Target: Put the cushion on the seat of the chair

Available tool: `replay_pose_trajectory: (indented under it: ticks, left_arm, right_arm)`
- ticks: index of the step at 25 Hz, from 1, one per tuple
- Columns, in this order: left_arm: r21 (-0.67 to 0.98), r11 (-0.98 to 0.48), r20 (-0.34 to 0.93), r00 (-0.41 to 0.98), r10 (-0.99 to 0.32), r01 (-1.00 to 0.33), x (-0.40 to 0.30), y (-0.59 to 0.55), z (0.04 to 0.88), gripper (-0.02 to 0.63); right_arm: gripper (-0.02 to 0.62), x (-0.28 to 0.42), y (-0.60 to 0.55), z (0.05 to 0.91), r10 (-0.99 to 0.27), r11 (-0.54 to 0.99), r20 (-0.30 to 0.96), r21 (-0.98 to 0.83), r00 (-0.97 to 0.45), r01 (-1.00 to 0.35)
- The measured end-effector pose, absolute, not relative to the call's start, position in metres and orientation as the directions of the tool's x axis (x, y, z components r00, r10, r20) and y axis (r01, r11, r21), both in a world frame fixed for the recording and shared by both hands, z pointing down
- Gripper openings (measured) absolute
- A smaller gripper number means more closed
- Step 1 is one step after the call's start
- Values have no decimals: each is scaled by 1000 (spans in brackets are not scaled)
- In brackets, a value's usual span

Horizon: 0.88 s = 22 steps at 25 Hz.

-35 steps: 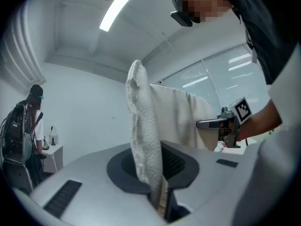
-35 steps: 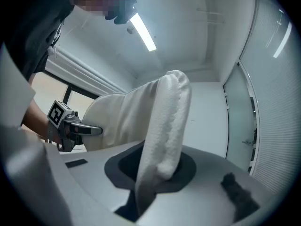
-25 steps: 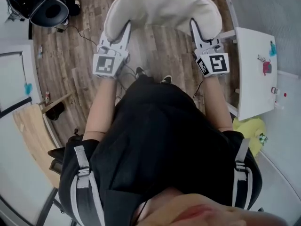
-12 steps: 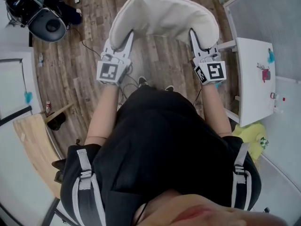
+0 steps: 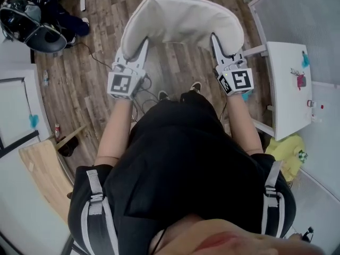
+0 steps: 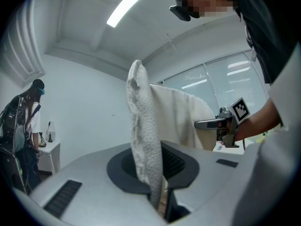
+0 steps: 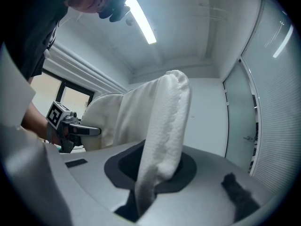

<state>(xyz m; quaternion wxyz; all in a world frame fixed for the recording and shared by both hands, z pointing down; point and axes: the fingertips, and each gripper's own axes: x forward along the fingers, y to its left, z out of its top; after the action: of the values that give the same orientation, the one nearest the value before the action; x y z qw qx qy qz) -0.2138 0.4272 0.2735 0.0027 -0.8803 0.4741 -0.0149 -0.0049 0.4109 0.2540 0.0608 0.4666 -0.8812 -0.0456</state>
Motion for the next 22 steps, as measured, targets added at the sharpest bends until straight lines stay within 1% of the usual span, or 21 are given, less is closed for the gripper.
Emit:
replay_pose_trajectory:
  ticks: [7,15,22]
  left_arm:
    - [-25,-550,33,549,-835,-835,-202,398,278,51]
    - [-38,-524,47,522,-852,-851,-176,336,277,51]
    - [-43,-499,56,497,-866,-865,-137,276,278,51]
  right_arm:
    - [52,9,378,262,-828,561,60,117,-558,-819]
    - [52,35,309,267,-816,579,58,107,-576,-809]
    - [52,72,244,268,-796,605,57,98,-602,-790]
